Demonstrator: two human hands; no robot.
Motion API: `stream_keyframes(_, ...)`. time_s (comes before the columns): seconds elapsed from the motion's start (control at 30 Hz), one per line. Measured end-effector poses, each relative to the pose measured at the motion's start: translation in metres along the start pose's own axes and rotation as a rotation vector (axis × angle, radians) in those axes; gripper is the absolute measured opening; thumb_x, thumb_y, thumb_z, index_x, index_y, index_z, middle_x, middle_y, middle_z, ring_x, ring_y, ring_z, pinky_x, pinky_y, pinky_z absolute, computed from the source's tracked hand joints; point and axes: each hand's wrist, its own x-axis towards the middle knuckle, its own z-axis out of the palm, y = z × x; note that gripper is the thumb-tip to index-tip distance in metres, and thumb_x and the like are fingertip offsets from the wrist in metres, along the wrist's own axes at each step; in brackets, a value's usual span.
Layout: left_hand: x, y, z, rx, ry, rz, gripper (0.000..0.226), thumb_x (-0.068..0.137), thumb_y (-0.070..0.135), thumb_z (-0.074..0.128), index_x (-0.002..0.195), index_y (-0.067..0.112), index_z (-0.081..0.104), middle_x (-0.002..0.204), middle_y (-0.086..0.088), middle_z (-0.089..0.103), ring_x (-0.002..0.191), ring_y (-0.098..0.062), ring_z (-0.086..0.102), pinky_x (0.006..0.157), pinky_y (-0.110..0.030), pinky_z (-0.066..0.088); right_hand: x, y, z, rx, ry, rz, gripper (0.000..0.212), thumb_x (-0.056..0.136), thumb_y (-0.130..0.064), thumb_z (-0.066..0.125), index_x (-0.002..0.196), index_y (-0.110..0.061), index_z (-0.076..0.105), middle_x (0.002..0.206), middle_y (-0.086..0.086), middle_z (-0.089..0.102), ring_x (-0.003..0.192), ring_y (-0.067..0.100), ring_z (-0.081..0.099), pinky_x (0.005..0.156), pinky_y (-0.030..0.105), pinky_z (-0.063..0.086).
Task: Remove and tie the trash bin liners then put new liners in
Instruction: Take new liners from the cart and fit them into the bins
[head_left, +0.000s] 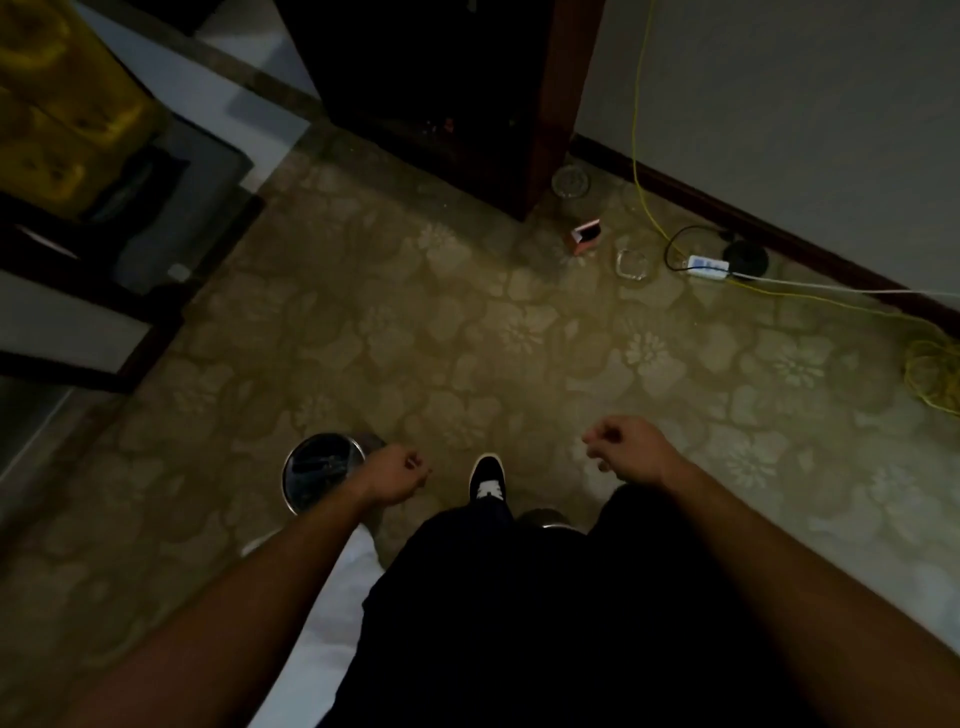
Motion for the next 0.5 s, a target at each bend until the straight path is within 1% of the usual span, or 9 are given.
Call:
stream_keyframes(0.03,0.012,0.015,-0.017,-0.001,-0.002,0.014,0.022,0.099,0.023,0.06,0.096,0.003,0.069,0.091,-0.016,0.073,0.078,-0.025,0.066,0.074,-0.037,0.054,0.006,0.004,-0.006,-0.01,0.013,0.029,0.01,0.093,-0.015,0.067,0.094,-0.006,0.07,0.091,0.012,0.074,0.075,0.023,0.068,0.069,0.033,0.057)
stream_keyframes(0.07,0.024,0.03,-0.034,-0.015,-0.006,0.019,0.019,0.099,0.022,0.059,0.093,0.006,0.069,0.088,-0.015,0.071,0.074,-0.025,0.064,0.071,-0.037,0.052,0.012,0.006,-0.014,-0.035,0.026,0.054,0.009,0.093,-0.019,0.067,0.087,-0.013,0.07,0.087,0.01,0.074,0.078,0.027,0.069,0.077,0.037,0.057)
stream_keyframes(0.13,0.048,0.061,-0.063,-0.046,0.01,0.023,0.019,0.1,0.019,0.058,0.084,0.012,0.064,0.081,-0.013,0.067,0.062,-0.02,0.057,0.062,-0.031,0.046,0.025,0.007,-0.03,-0.083,0.055,0.1,0.018,0.095,-0.024,0.064,0.077,-0.022,0.065,0.082,0.003,0.071,0.081,0.025,0.068,0.079,0.034,0.053)
stream_keyframes(0.17,0.06,0.075,-0.077,-0.061,0.029,0.026,0.019,0.101,0.017,0.056,0.084,0.012,0.062,0.081,-0.012,0.066,0.059,-0.017,0.055,0.059,-0.028,0.043,0.035,0.008,-0.039,-0.091,0.061,0.115,0.02,0.096,-0.025,0.063,0.076,-0.024,0.064,0.084,0.002,0.071,0.082,0.024,0.068,0.078,0.032,0.052)
stream_keyframes(0.23,0.079,0.106,-0.1,-0.102,0.07,0.016,0.014,0.102,0.016,0.054,0.093,0.009,0.062,0.082,-0.007,0.064,0.057,-0.014,0.052,0.052,-0.023,0.04,0.06,0.005,-0.054,-0.089,0.038,0.142,0.019,0.097,-0.029,0.061,0.081,-0.021,0.066,0.087,0.005,0.074,0.082,0.026,0.071,0.081,0.036,0.056)
stream_keyframes(0.27,0.089,0.12,-0.112,-0.119,0.092,0.007,0.013,0.102,0.017,0.052,0.098,0.008,0.061,0.082,-0.005,0.062,0.057,-0.013,0.052,0.049,-0.021,0.039,0.076,0.002,-0.062,-0.089,0.019,0.153,0.021,0.098,-0.03,0.06,0.084,-0.016,0.068,0.085,0.006,0.075,0.08,0.027,0.072,0.081,0.04,0.058)
stream_keyframes(0.33,0.106,0.144,-0.135,-0.17,0.133,-0.006,0.011,0.103,0.016,0.051,0.102,0.009,0.059,0.081,-0.003,0.06,0.057,-0.011,0.05,0.043,-0.018,0.038,0.115,-0.011,-0.08,-0.08,-0.003,0.145,0.023,0.098,-0.027,0.06,0.087,-0.009,0.069,0.082,0.008,0.075,0.076,0.027,0.072,0.079,0.042,0.058)
stream_keyframes(0.4,0.117,0.158,-0.158,-0.224,0.177,-0.028,0.01,0.103,0.014,0.051,0.101,0.008,0.059,0.08,-0.003,0.06,0.057,-0.012,0.049,0.043,-0.019,0.038,0.155,-0.036,-0.097,-0.095,-0.035,0.111,0.023,0.098,-0.027,0.06,0.088,-0.009,0.069,0.084,0.009,0.074,0.078,0.027,0.072,0.079,0.042,0.058)
stream_keyframes(0.5,0.125,0.165,-0.187,-0.259,0.242,-0.097,0.013,0.103,0.016,0.051,0.105,0.007,0.06,0.081,-0.002,0.061,0.059,-0.012,0.052,0.048,-0.021,0.04,0.213,-0.091,-0.119,-0.156,-0.106,0.028,0.023,0.096,-0.03,0.061,0.081,-0.013,0.068,0.084,0.008,0.074,0.081,0.029,0.071,0.08,0.039,0.057)
